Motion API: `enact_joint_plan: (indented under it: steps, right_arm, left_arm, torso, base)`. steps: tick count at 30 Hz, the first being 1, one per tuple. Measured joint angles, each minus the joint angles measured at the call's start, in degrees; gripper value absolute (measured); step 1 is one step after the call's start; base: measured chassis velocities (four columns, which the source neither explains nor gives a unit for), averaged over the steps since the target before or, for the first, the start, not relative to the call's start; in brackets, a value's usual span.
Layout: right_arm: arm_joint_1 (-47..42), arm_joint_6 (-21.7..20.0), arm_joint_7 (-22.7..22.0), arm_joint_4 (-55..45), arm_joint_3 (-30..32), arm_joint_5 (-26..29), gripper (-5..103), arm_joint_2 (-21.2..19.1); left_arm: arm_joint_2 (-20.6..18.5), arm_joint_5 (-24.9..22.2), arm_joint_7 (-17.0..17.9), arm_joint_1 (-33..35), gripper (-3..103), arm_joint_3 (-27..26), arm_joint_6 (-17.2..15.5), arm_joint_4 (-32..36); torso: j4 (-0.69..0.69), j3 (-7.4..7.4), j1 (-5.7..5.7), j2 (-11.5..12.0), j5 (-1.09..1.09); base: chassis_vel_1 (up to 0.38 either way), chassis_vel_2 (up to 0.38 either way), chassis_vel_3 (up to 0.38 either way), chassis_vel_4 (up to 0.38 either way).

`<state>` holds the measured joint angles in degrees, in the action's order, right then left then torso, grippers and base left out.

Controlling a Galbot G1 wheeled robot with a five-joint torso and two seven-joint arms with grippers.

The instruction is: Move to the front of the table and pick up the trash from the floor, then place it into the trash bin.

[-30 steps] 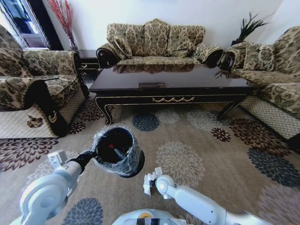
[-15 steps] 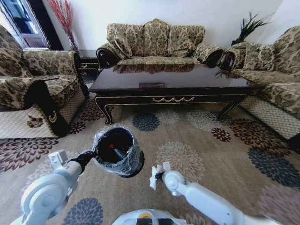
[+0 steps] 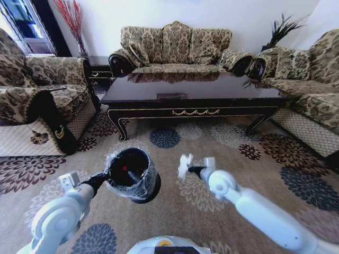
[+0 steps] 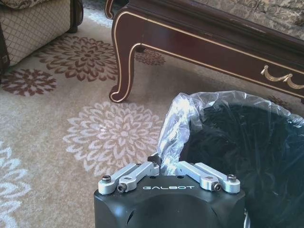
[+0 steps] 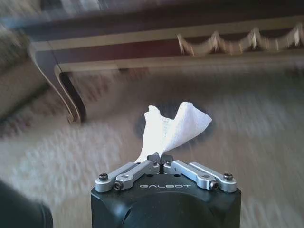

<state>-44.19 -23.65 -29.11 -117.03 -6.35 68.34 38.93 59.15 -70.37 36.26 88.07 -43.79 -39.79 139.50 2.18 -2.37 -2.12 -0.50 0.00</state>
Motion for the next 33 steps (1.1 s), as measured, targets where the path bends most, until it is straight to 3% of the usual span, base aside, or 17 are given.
enact_joint_plan:
  steps: [1, 5, 8, 10, 13, 15, 20, 33]
  right_arm:
    - [0.0, 0.0, 0.0, 0.0, 0.0, 0.0, 0, 0.0]
    - [2.6, 7.99, 9.05, 0.05, 0.76, -3.46, 0, -1.18]
    - [3.59, 11.53, 12.45, -0.26, 0.77, -3.4, 0, -1.1]
    - [5.4, 17.13, 17.49, -0.9, -0.34, -3.13, 0, -0.48]
    - [6.44, 19.83, 20.0, -1.38, -1.58, -2.81, 0, 0.01]
    - [8.46, 24.22, 23.97, -1.58, -4.53, -3.17, 0, 1.0]
    - [12.74, 28.57, 28.31, -0.59, -11.44, -5.86, 0, 4.08]
    - [19.6, 32.25, 35.86, 3.49, -25.52, -11.31, 0, 9.12]
  left_arm:
    - [0.0, 0.0, 0.0, 0.0, 4, 0.0, 0.0, 0.0]
    - [0.15, 0.46, 0.0, 0.03, 4, 0.26, 0.03, -0.59]
    - [0.2, 0.52, 0.0, -0.01, 4, 0.4, 0.03, -0.84]
    - [0.3, 0.62, 0.0, -0.16, 4, 0.61, 0.03, -1.15]
    - [0.4, 0.65, 0.0, -0.29, 4, 0.77, 0.03, -1.28]
    - [0.67, 0.67, 0.0, -0.45, 4, 1.12, 0.03, -1.33]
    - [1.08, 0.63, 0.04, -0.63, 4, 1.62, 0.03, -1.33]
    - [1.26, 0.65, 0.13, -1.34, 4, 1.91, 0.02, -2.16]
  torso:
    - [0.0, 0.0, 0.0, 0.0, 0.0]
    - [0.0, 0.0, 0.0, 0.0, 0.01]
    - [0.0, 0.0, 0.0, 0.0, 0.0]
    - [0.0, 0.0, 0.0, 0.0, 0.0]
    - [0.0, 0.0, 0.0, 0.0, 0.0]
    - [0.01, 0.0, 0.0, 0.0, -0.01]
    - [0.0, -0.01, 0.0, 0.0, -0.01]
    - [0.0, 0.0, 0.0, 0.0, -0.01]
  base:
    - [0.0, 0.0, 0.0, 0.0]
    - [0.0, 0.0, 0.0, 0.0]
    - [0.0, 0.0, 0.0, 0.0]
    - [0.0, 0.0, 0.0, 0.0]
    - [0.0, 0.0, 0.0, 0.0]
    - [0.0, 0.0, 0.0, 0.0]
    - [0.0, 0.0, 0.0, 0.0]
    - [0.0, 0.0, 0.0, 0.0]
